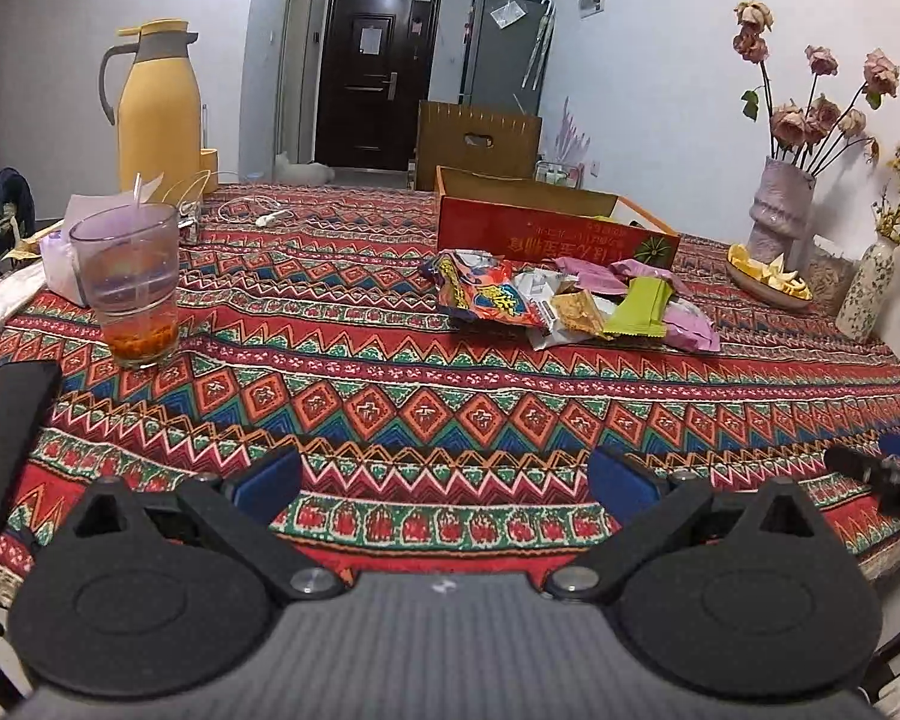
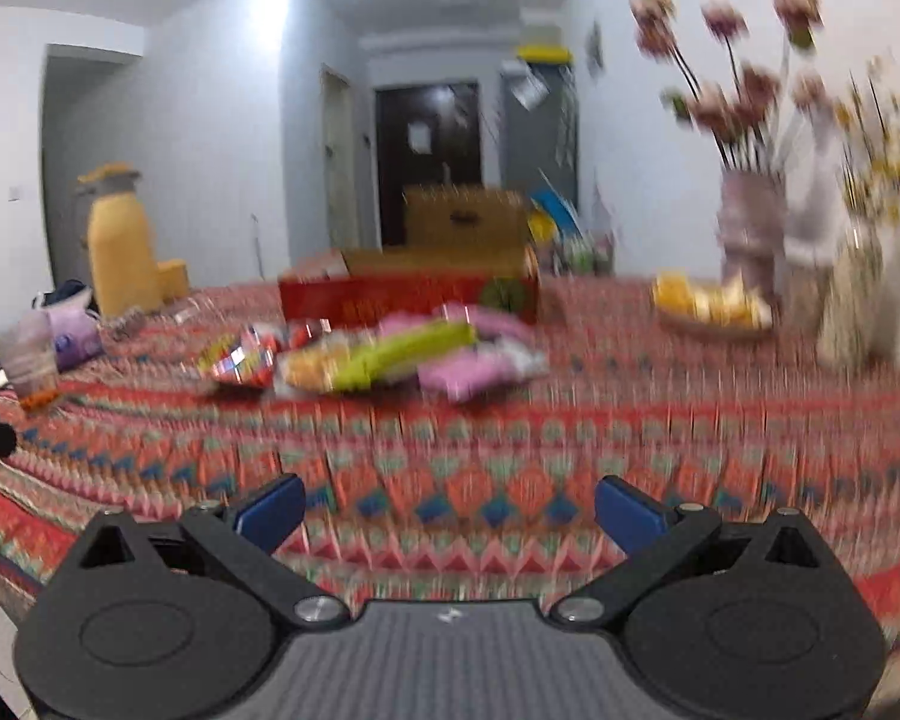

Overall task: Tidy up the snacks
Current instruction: 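Withdraw both tools from the box back toward the snack pile, then grasp the colourful chip bag with the left gripper while the right gripper grasps a pink packet, then carry the chip bag and pink packet into the box and open both grippers, then withdraw both tools from the box back toward the snack pile, then grasp a biscuit packet with the left gripper while the right gripper grasps a white packet, then carry both packets into the box and open both grippers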

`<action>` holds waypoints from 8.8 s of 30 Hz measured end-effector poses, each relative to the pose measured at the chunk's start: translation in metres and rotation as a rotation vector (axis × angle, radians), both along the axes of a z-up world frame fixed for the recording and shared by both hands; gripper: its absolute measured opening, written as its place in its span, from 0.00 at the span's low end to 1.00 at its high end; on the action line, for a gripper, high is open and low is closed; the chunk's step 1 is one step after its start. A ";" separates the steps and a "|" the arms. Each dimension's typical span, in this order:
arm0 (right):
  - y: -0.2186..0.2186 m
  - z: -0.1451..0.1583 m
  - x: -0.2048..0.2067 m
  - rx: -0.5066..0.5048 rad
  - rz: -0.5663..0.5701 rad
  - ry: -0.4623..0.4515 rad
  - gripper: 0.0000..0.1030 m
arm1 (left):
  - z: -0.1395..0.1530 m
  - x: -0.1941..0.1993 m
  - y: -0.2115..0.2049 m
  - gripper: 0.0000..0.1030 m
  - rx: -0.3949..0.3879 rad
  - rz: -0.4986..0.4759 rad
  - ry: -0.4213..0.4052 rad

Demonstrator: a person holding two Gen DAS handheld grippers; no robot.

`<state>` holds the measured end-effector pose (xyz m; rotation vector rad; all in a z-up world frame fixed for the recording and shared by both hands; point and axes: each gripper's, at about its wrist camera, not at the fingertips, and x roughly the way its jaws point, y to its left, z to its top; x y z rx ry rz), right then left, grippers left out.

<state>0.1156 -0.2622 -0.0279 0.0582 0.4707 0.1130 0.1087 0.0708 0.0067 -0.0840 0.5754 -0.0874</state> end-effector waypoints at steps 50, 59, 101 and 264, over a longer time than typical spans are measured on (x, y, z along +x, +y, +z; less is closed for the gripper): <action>0.003 -0.017 0.240 -0.170 0.242 0.110 0.83 | -0.029 0.293 -0.057 0.89 0.065 -0.112 0.113; 0.011 -0.033 0.263 -0.174 0.304 0.149 0.68 | -0.047 0.301 -0.049 0.60 0.031 -0.069 0.167; -0.001 -0.015 0.065 -0.042 0.065 0.171 0.58 | 0.011 0.077 -0.037 0.53 -0.074 -0.088 0.063; -0.053 0.047 0.127 0.092 0.102 0.060 0.39 | 0.053 0.200 -0.048 0.40 -0.043 -0.162 0.054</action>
